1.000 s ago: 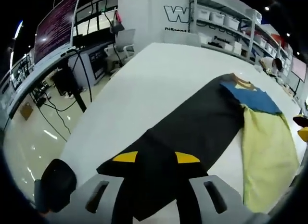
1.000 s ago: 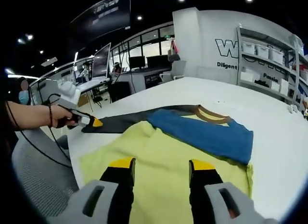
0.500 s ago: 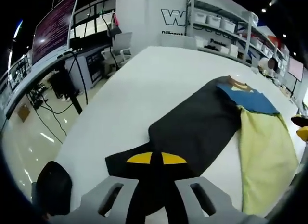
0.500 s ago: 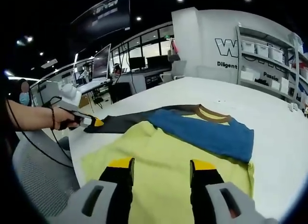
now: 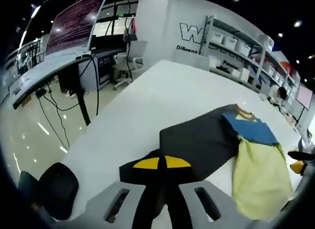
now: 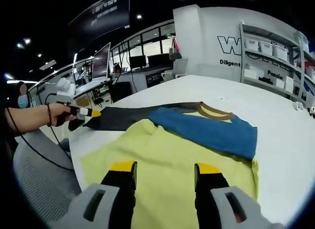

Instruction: Fold the garment on the visible template until the final outline fits inside the template.

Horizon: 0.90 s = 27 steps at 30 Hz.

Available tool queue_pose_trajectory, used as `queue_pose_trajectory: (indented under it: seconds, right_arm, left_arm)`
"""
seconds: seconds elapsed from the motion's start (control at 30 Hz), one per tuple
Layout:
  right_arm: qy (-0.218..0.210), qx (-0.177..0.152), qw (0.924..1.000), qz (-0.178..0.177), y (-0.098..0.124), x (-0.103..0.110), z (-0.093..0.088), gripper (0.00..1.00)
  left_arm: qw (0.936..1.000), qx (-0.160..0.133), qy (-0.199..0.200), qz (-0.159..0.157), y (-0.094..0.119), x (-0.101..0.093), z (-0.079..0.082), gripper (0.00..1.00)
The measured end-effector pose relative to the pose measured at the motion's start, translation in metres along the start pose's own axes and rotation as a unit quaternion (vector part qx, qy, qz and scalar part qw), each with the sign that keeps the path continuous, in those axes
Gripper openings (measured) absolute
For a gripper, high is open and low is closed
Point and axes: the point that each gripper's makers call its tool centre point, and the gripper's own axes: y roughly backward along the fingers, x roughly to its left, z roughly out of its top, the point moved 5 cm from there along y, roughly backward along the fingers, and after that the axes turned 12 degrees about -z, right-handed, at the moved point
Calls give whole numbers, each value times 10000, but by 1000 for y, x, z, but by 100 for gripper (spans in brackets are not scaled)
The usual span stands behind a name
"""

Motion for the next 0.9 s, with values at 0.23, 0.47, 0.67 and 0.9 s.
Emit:
queue_pose_trajectory:
  seconds: [0.23,0.47,0.67,0.9]
  right_arm:
    - [38,50,10000,-50,-1,-2,-2,44]
    - [124,81,9999,-31,-2,0,-4,45]
    - [74,13,10000,-41,-1,-1,-2,46]
    - [37,47,9999,-88,2,-4,-3,47]
  left_arm:
    - [9978,-429,506,26,-4,8,22,0]
    - [9972,-508,542,9,-10,12,28,0]
    - [9949,-847,532,108,-12,22,48,0]
    - [9930,-1036,572,52,-20,23,66,0]
